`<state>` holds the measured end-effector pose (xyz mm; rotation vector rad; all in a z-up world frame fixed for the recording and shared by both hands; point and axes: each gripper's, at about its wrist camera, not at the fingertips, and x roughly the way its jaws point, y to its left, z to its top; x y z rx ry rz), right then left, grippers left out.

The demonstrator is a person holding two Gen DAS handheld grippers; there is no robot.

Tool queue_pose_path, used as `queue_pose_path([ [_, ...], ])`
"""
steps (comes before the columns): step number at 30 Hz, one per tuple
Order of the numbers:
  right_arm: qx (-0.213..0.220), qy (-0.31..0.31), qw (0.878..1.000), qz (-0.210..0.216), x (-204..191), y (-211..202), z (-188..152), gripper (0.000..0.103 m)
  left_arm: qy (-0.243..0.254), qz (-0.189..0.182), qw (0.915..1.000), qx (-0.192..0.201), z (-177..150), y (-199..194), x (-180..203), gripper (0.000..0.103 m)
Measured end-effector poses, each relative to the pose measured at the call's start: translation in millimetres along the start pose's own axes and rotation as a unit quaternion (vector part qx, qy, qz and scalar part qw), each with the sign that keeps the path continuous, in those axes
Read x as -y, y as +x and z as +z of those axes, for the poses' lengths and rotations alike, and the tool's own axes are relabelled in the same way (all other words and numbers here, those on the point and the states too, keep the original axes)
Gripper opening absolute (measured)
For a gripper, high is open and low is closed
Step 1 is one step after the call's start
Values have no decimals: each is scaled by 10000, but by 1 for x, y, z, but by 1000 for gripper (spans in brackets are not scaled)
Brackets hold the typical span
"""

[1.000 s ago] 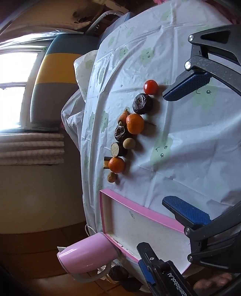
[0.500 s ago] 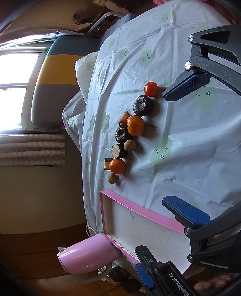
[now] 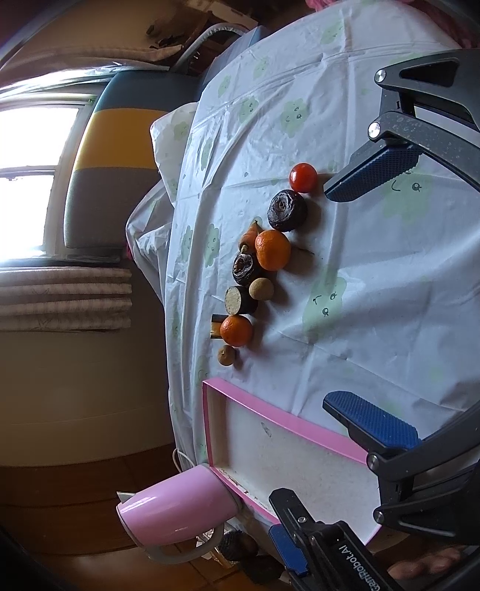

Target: Organize fruits

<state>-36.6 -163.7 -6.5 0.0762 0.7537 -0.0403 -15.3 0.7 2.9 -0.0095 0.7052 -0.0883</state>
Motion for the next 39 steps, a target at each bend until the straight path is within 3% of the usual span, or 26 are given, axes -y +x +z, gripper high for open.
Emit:
queue_pose_path([
  [17,-17,95,10000,3,12,2,-1,103,43,-68,9999,-61,0,2,3,61],
  [21,-62,136,9999,53,19,5,-3,103,48,-257,9995,-201,-1,6,5,69],
  [26,-282,481,9983,164,52,13,-8,102,71,-626,9974,-354,-3,10,10,70],
  [28,-351,639,9973,120,72,14,-12,93,55,-740,9964,-403,-3,11,12,71],
  [30,-444,770,9960,21,89,18,-16,66,52,-821,9956,-445,-4,14,15,76],
  [33,-654,1016,9927,17,113,27,-22,49,99,-926,9946,-458,-4,15,20,77],
  [36,-731,1060,9915,198,122,35,-22,47,165,-1025,9932,-528,-5,18,25,85],
  [39,-741,907,9930,170,122,43,-16,50,354,-1057,9917,-634,-7,22,34,85],
])
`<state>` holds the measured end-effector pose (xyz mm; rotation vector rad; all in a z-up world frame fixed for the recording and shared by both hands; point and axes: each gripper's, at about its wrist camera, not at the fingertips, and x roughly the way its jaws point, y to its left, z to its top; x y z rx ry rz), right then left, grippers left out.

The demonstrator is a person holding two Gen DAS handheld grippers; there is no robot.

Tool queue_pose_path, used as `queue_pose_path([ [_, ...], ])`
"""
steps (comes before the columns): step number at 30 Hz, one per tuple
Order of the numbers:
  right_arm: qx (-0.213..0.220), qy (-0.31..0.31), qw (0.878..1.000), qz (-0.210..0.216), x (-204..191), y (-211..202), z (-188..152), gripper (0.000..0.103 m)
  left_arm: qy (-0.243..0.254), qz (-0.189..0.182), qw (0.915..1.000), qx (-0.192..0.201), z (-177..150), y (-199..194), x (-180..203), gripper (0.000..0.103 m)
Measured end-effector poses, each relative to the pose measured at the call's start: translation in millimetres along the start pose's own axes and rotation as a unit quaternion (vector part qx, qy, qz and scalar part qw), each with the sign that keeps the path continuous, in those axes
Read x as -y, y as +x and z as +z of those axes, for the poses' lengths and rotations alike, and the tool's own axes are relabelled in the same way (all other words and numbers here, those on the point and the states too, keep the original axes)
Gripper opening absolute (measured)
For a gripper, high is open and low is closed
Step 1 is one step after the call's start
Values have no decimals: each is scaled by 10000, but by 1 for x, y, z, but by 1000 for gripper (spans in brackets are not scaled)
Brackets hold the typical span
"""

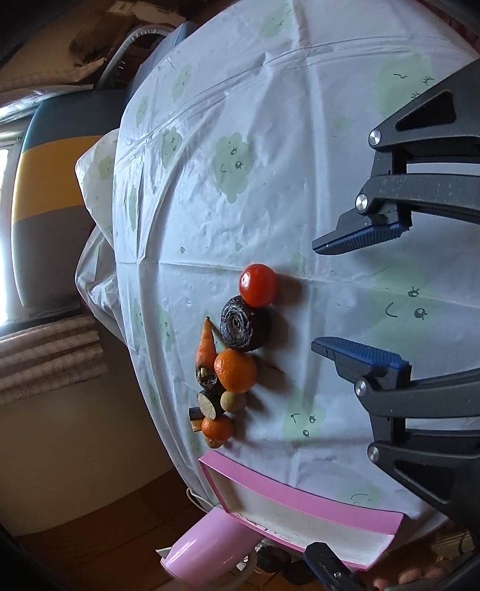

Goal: Organize fruits
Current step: 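Grasp the red cherry tomato with the right gripper, then grasp the small mandarin with the left gripper while the right gripper holds the tomato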

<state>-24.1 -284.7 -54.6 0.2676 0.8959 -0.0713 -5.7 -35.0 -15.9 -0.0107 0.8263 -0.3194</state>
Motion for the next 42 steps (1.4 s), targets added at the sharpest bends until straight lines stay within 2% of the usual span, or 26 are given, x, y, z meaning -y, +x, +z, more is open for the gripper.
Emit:
queue_pose_path([
  [5,139,-225,9996,-19,1,10,15,57,-72,-84,9998,-174,3,7,-1,85],
  [11,235,-519,9984,-2,0,21,26,57,-304,-134,9984,-449,9,20,-7,80],
  [16,148,-579,9982,60,2,33,27,46,-180,-194,9980,-573,14,30,0,74],
  [18,117,-647,9978,28,1,38,26,34,-112,-245,9977,-616,18,34,6,70],
  [19,158,-684,9975,-14,0,39,25,31,-85,-293,9975,-632,20,36,10,68],
  [22,182,-710,9973,9,1,38,25,30,-49,-443,9967,-672,27,44,20,67],
  [31,281,-726,9969,-83,3,33,19,30,131,-918,9917,-894,47,83,65,53],
  [37,300,-684,9972,-60,3,34,19,30,163,-971,9909,-918,59,111,89,53],
  [42,303,-679,9972,-24,4,34,19,30,-5,-937,9900,-1054,64,133,96,53],
])
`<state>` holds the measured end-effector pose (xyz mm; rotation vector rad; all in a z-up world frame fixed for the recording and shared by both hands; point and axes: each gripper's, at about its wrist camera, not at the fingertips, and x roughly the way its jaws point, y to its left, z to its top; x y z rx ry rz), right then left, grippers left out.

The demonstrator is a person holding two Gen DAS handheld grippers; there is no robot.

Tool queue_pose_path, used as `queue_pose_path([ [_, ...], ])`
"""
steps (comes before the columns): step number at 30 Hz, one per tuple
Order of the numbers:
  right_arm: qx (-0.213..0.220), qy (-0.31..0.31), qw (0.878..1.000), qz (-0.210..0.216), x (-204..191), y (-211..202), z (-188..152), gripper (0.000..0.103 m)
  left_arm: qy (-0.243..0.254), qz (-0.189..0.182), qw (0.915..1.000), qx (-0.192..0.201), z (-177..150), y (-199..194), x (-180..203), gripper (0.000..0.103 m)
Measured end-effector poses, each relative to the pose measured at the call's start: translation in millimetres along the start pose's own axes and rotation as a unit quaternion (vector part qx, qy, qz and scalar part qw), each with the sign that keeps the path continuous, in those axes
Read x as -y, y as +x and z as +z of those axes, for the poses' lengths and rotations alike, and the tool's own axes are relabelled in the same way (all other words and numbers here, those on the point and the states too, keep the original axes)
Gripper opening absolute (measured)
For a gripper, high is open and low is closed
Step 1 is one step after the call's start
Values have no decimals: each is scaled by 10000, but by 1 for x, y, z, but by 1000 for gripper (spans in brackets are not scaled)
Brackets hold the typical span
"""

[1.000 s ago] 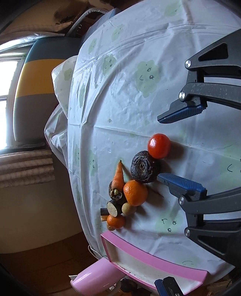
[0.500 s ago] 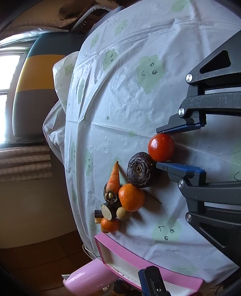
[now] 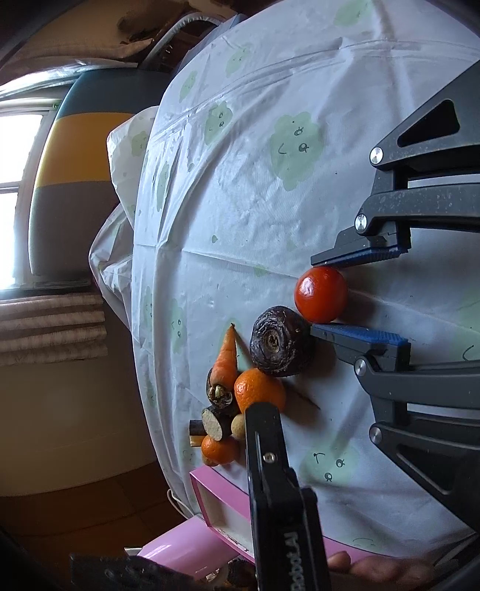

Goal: Organize fruits
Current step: 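Grasp the small mandarin with the left gripper while the right gripper holds the tomato, then carry mandarin and tomato into the pink tray and open both grippers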

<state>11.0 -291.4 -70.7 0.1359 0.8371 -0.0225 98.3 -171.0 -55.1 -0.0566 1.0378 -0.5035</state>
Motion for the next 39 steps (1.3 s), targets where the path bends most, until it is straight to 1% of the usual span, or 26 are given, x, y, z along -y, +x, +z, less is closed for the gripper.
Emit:
queue_pose_path([
  [3,9,13,10000,16,0,0,0,30,-81,-27,9999,-88,2,11,0,53],
  [4,11,16,10000,19,1,0,0,30,-111,-41,9999,-74,2,13,-1,49],
  [5,9,18,10000,20,1,0,0,30,-150,-157,9997,-64,1,13,-2,42],
  [6,10,22,10000,23,1,0,0,30,-165,-239,9996,-56,1,12,-3,41],
  [14,-25,20,10000,53,0,2,0,30,90,-183,9998,13,-17,-3,-5,39],
  [18,-44,-4,10000,18,-1,0,-1,30,223,-68,9997,71,-32,-15,-9,39],
  [23,-94,-34,9999,81,-7,-8,-7,30,211,32,9997,114,-45,-30,-19,39],
  [27,-128,-78,9998,123,-15,-14,-13,30,201,199,9995,173,-52,-41,-27,39],
  [32,-145,-118,9996,210,-26,-20,-18,30,184,332,9985,386,-56,-61,-35,39],
  [39,-86,-347,9985,415,-54,-29,-16,30,-3,550,9961,697,-60,-92,-56,39],
])
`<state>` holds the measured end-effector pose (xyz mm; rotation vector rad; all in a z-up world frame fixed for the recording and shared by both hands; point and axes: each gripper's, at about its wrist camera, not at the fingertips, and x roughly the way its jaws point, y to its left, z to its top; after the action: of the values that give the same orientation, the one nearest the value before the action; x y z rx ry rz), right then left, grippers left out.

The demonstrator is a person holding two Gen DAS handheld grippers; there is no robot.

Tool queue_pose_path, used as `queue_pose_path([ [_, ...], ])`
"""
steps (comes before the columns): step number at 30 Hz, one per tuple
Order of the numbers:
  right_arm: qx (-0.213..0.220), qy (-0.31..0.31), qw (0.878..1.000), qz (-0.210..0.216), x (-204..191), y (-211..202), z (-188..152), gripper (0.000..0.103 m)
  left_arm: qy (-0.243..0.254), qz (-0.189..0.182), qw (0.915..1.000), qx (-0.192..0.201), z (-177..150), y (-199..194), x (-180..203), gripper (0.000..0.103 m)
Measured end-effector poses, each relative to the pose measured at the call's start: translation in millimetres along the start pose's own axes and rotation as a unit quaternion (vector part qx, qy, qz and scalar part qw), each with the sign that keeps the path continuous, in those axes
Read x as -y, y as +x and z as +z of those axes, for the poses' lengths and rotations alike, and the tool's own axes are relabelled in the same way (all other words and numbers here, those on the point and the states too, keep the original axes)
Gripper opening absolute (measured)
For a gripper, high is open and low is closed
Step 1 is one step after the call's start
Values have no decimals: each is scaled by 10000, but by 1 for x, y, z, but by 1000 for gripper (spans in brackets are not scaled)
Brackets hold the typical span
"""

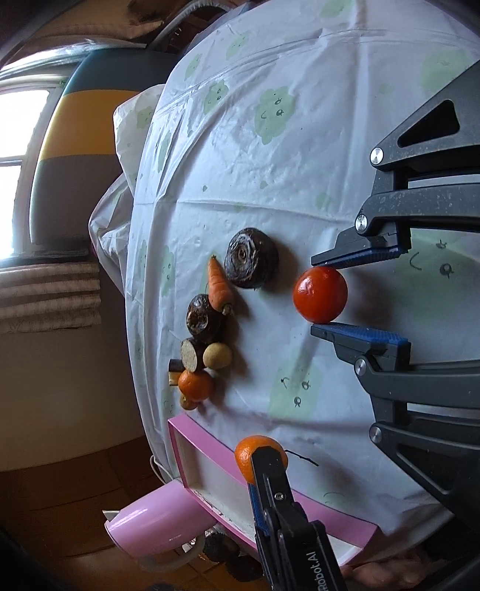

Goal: Organize fruits
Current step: 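Carry mandarin and tomato into the pink tray and open both grippers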

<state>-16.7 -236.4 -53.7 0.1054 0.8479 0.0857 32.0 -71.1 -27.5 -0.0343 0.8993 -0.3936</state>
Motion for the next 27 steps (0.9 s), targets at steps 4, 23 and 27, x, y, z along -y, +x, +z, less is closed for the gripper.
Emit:
queue_pose_path([
  [4,-3,-119,9997,233,-19,-1,9,30,-145,224,9995,182,1,-16,-19,39],
  [23,-13,-1148,9812,1548,-157,16,65,30,-1454,1376,9783,527,-19,-58,-152,40],
  [27,-71,-1213,9779,1700,-182,28,70,31,-1600,1558,9733,524,-25,-63,-164,43],
])
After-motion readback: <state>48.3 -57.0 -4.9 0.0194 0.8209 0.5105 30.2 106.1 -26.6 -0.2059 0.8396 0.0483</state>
